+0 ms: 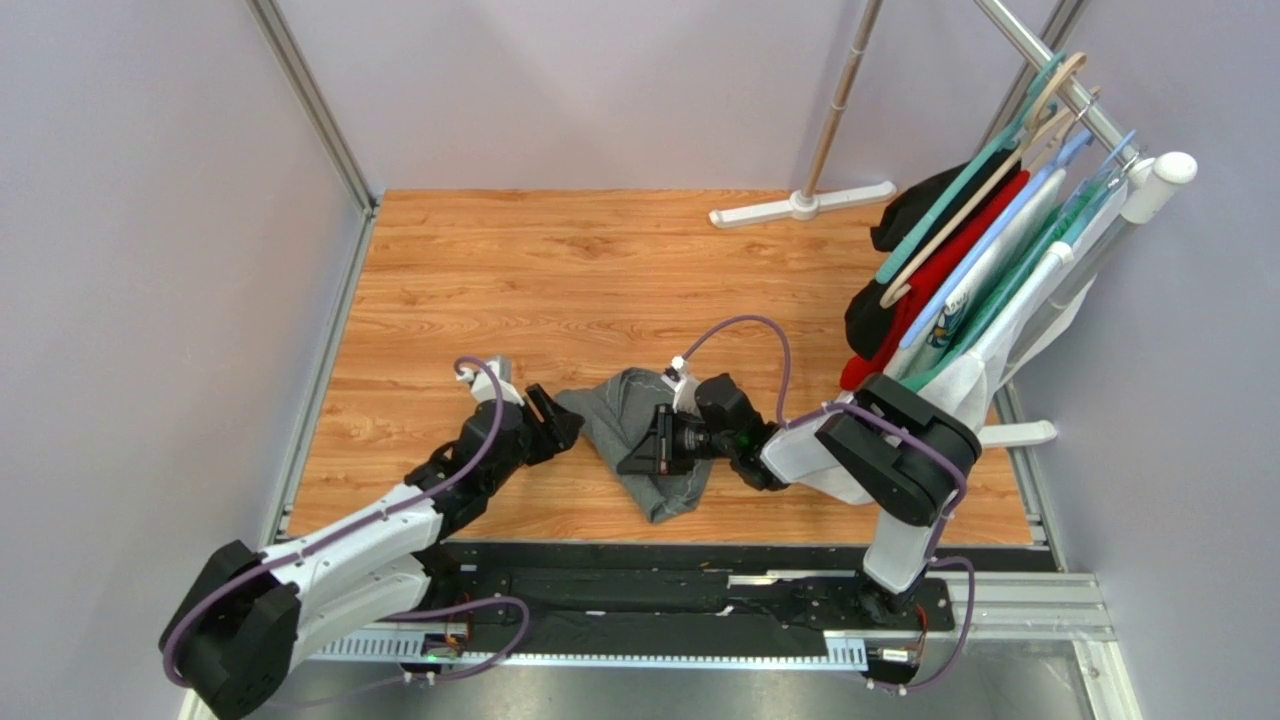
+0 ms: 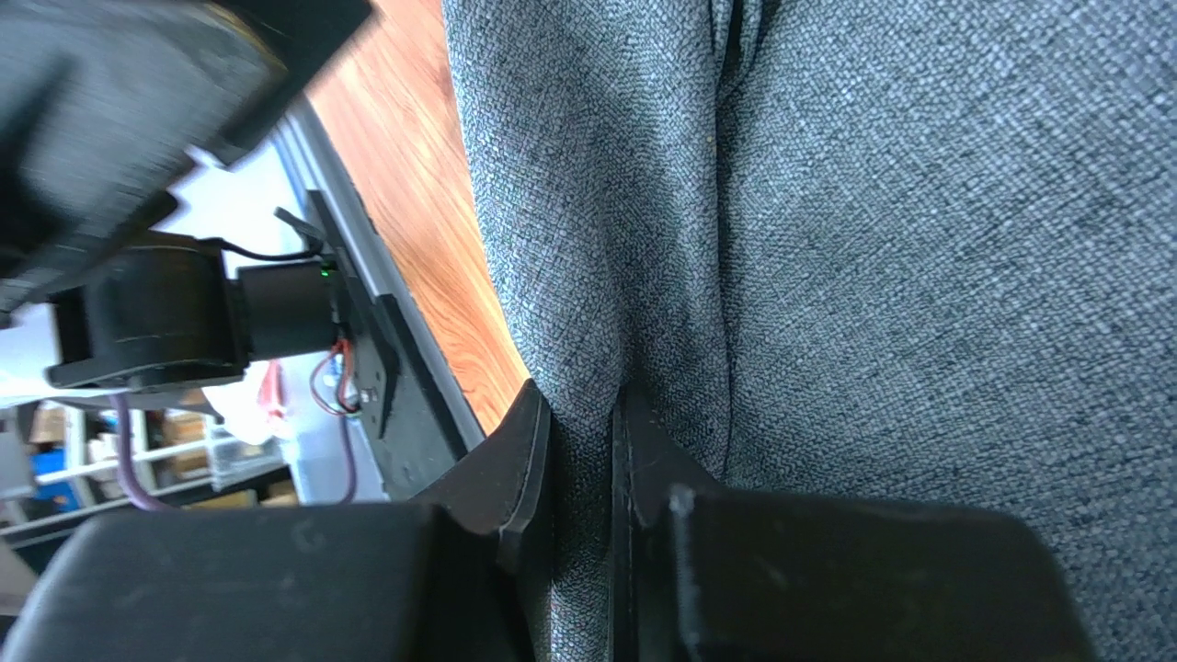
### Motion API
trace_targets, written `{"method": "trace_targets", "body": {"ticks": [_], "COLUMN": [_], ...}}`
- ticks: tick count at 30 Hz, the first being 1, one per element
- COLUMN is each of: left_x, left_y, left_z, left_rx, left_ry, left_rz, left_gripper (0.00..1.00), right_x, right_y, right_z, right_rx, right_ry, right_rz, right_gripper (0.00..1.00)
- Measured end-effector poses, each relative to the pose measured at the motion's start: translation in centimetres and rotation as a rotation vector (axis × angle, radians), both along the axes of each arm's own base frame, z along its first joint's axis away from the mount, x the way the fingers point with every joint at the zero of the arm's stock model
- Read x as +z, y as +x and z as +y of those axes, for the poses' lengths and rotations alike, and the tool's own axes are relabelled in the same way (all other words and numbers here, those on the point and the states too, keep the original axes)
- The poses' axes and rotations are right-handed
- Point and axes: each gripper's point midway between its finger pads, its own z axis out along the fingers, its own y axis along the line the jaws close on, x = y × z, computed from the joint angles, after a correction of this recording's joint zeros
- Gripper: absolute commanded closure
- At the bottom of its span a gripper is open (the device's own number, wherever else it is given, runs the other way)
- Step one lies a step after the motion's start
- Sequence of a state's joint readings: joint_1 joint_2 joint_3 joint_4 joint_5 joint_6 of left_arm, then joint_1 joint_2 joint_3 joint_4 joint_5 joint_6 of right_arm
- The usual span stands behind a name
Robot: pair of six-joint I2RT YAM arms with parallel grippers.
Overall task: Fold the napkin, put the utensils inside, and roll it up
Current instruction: Roll the napkin with the utensil
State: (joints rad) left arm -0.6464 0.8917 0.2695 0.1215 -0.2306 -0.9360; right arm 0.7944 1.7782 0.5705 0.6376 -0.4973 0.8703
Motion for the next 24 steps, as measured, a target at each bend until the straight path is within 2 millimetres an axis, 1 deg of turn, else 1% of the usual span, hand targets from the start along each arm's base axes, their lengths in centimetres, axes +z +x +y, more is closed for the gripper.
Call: {"method": "trace_targets", "body": {"ticks": [4,9,13,21,23,24], "left_x": [-1.8,-4.6,-4.6,-4.6,-4.7,-4.7], "left_y": [-0.5,-0.9,0.0,1.0,1.2,1.4], "left_z": [-0.9,-2.0,-3.6,-5.5,-5.9,-6.1], "left_rx": [-0.032,-0.064,-0.076,-0.098,-0.102,-0.106], "left_ry": [-0.036,-0.073,-0.166,-0.283,-0.307,-0.321], "left_rz": [0.028,0.091,0.057,0.018,0.011,0.005], "left_gripper": [0.37,0.37,0.37,0.39,0.41,0.44], "right_x": [0.0,0.0,-0.1,-0.2,-0.2,-0.2], "right_y": [0.3,0.6,0.8,1.4,1.5,1.5], "right_z": [-0.4,-0.6,-0.7,-1.2,-1.3,-1.3], "right_rx": [-0.029,-0.047,-0.058,-0.087,-0.089,-0.09], "right_ry": [0.04,0.075,0.094,0.11,0.109,0.108], "right_rz": [0.035,0.064,0.08,0.089,0.089,0.09], "right_gripper": [1.0,1.0,1.0,1.0,1.0,1.0]}}
